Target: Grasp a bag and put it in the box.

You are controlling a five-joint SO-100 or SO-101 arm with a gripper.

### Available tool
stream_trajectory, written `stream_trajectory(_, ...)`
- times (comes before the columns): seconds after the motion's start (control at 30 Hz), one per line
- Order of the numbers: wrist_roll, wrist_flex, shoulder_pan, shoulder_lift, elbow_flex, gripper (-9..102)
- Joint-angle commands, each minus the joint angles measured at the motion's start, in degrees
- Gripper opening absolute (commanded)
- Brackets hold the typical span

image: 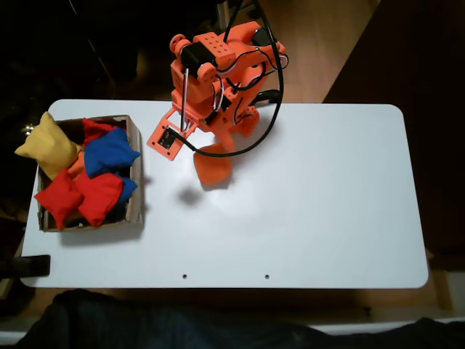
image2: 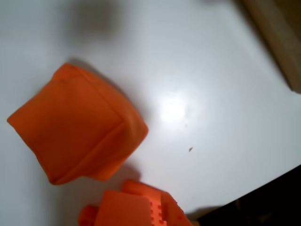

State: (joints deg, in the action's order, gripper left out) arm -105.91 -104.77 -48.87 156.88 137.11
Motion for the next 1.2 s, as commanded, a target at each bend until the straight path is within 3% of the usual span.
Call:
stream_trajectory(0.0, -0.53, 0.97, -0.53, -1.41, 0.0, 80)
stream_trajectory(0.6, 0.62, 7.21, 0.0, -15.29, 0.18, 80)
stream_trajectory(1.17, 0.62, 15.82, -0.44, -16.88, 7.21, 80)
